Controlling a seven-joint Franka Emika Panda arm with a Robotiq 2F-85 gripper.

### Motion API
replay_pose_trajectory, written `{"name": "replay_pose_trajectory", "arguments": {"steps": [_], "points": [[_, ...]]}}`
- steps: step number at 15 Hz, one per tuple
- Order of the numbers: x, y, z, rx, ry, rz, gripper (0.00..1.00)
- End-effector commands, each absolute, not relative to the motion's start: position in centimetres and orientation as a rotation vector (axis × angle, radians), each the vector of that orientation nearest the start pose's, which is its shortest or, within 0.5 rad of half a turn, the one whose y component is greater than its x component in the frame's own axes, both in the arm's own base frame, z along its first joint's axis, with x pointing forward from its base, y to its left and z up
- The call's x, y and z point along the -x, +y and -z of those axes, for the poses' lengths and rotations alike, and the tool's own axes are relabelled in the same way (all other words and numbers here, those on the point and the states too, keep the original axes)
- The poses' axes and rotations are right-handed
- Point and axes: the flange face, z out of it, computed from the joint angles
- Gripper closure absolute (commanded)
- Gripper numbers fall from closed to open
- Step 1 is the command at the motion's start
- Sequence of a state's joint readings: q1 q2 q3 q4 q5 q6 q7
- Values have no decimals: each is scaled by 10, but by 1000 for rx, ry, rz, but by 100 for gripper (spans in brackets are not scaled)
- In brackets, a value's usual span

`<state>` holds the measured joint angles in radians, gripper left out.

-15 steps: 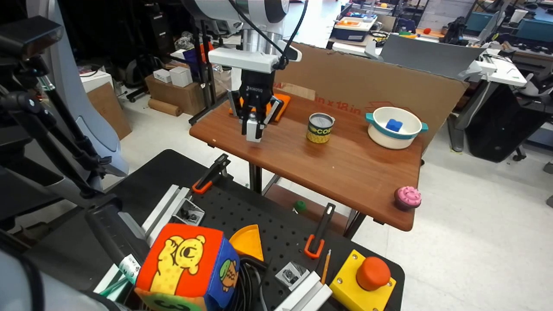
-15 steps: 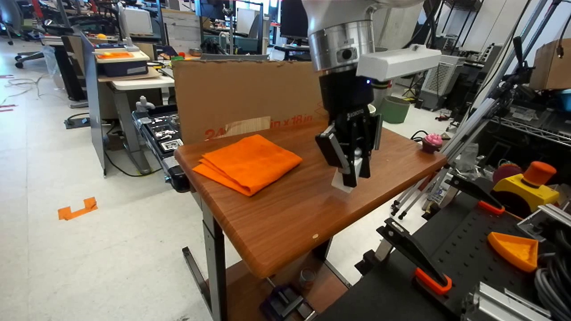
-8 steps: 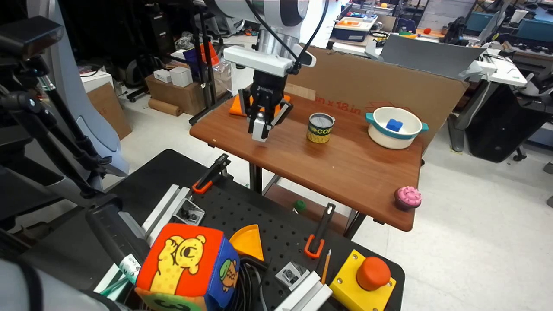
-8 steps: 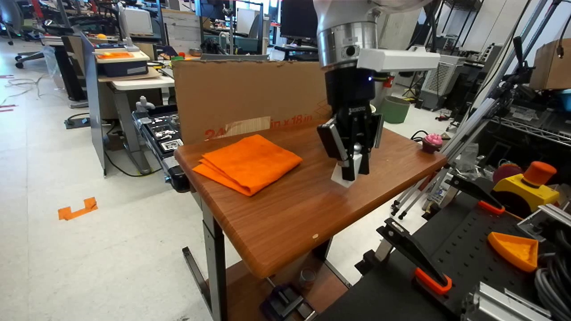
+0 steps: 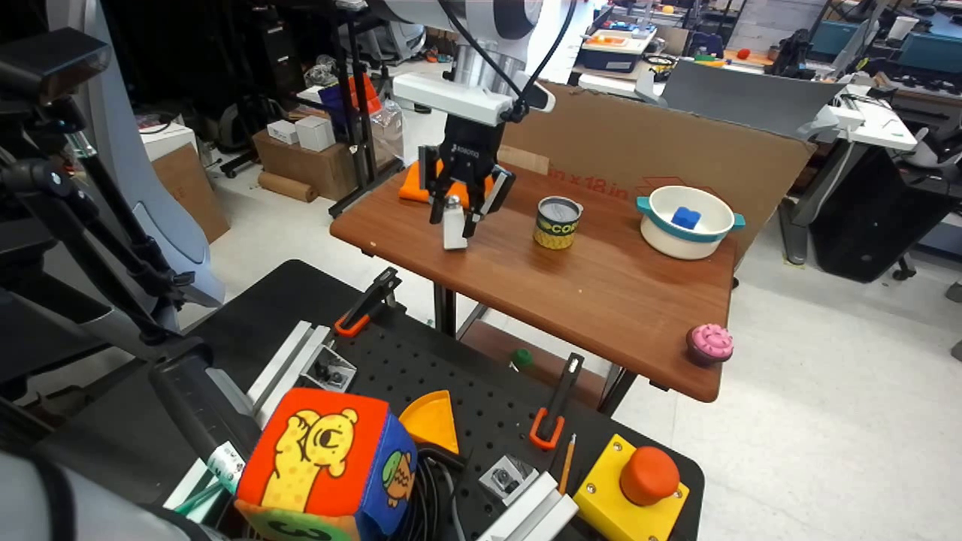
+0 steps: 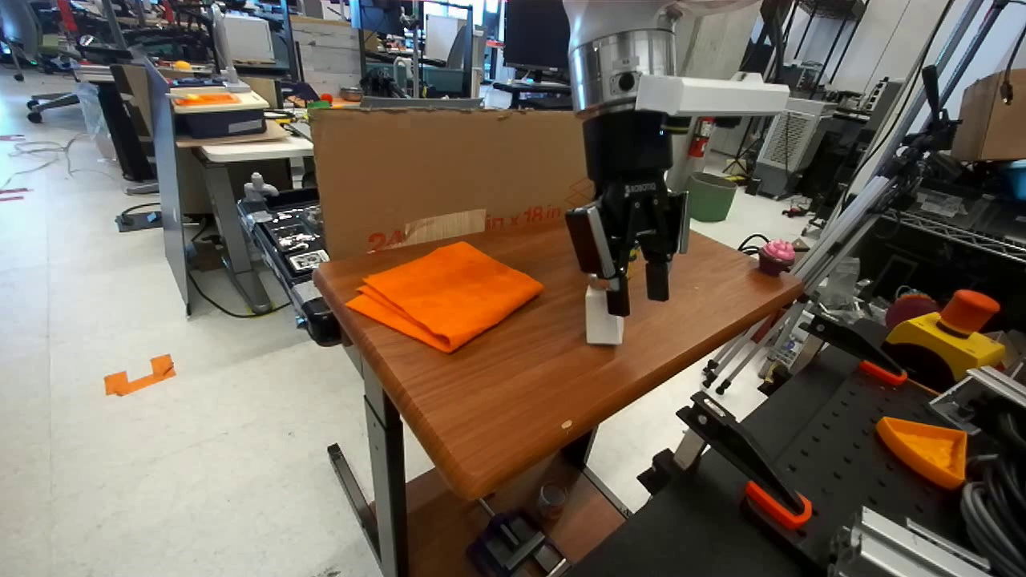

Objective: Move the bottle to the left

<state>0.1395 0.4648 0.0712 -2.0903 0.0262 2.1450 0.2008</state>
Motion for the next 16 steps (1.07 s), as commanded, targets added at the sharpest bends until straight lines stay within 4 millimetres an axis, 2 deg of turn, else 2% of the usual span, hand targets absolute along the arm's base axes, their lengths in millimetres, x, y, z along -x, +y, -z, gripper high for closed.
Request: {"name": "replay_pose_trajectory", "arguments": {"steps": [1,3,4,6,8,10,11,16], "points": [[-526,113,-176,3096,58,-683,11],[-525,114,-176,3091,29,-688,1],[-525,116,-177,3086,1,-683,0],[-525,117,-178,3096,-54,-658,0],[-530,120,-182,3113,-103,-554,0],[-537,121,-187,3086,-67,-446,0],[-533,119,-177,3106,-60,-533,0],[-538,120,-182,3109,-59,-473,0]]}}
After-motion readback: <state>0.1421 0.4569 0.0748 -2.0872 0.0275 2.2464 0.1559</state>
